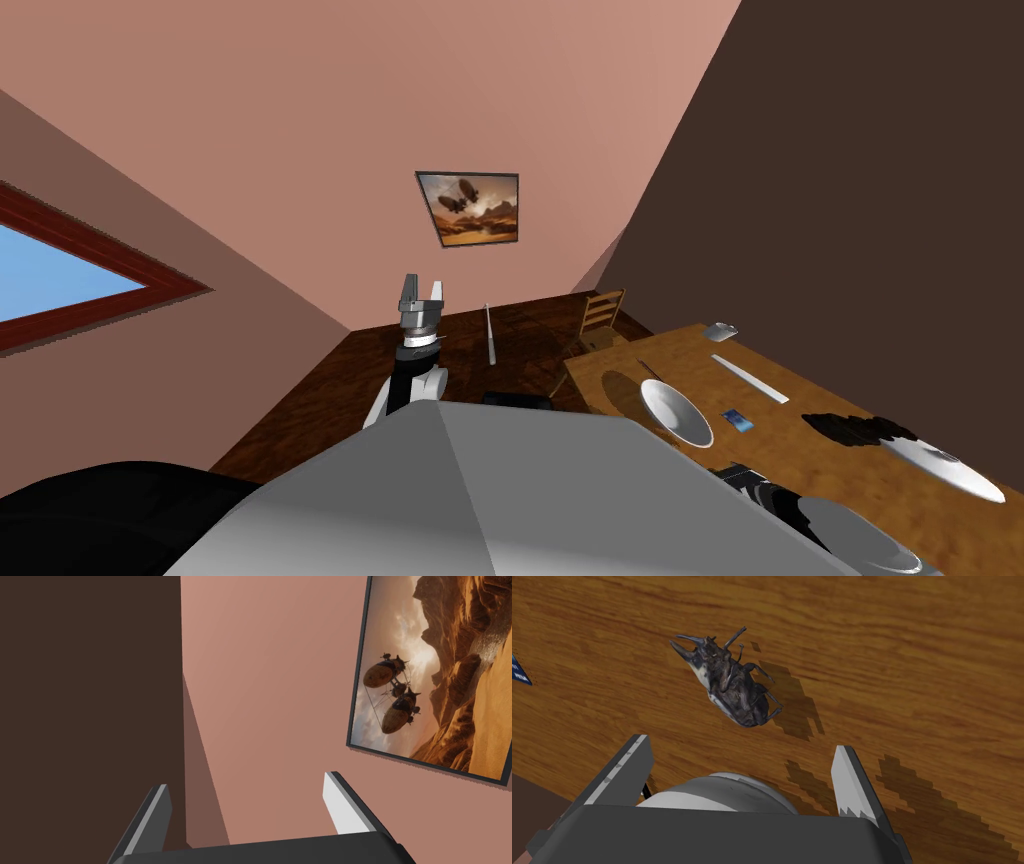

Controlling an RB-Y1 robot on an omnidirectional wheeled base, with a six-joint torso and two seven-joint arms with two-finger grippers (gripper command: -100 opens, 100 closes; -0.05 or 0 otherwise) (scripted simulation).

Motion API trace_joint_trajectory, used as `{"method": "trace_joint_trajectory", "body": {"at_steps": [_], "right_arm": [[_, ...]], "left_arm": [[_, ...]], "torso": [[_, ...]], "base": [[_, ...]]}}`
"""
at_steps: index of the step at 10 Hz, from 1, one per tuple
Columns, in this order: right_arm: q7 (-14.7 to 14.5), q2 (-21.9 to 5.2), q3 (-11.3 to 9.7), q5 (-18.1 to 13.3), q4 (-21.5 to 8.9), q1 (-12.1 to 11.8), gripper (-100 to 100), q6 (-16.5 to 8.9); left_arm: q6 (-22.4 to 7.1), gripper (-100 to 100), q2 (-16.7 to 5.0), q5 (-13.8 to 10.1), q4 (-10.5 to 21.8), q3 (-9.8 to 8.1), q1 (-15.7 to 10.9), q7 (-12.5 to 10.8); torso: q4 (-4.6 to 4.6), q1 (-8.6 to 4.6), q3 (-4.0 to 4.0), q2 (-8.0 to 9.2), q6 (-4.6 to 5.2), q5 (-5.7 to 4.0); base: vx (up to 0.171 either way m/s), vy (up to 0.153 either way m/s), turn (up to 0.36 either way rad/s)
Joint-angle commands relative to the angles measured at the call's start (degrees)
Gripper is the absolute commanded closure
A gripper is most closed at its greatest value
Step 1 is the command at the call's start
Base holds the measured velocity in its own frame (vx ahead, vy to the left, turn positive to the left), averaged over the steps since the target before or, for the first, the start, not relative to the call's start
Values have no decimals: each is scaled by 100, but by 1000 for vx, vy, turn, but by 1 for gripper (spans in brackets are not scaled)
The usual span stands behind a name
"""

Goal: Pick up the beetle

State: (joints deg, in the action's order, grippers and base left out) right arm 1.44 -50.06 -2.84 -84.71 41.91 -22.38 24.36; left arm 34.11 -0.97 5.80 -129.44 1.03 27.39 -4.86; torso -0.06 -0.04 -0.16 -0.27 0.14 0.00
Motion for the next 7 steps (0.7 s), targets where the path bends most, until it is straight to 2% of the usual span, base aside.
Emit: {"method": "trace_joint_trajectory", "body": {"at_steps": [1,2,5,6,7], "right_arm": [[-84,18,-15,-35,-229,89,-100,27],[-84,18,-15,-35,-229,89,-100,27],[-25,-87,-331,-378,-717,-3,-100,145],[95,-87,-331,-378,-378,-8,-100,145],[218,-87,-331,-378,-396,-3,-100,145]], "left_arm": [[0,0,0,0,0,0,0,0],[0,0,0,0,0,0,0,0],[0,0,0,0,0,0,0,0],[0,0,0,0,0,0,0,0],[0,0,0,0,0,0,1,0]], "torso": [[0,0,0,0,0,0],[1,1,2,4,1,-1],[1,1,1,1,-1,-2],[-1,0,-4,-7,2,1],[-1,1,-5,-9,-2,-3]], "base": [[36,-14,62],[11,-2,-10],[53,-12,161],[71,-17,55],[32,-6,1]]}}
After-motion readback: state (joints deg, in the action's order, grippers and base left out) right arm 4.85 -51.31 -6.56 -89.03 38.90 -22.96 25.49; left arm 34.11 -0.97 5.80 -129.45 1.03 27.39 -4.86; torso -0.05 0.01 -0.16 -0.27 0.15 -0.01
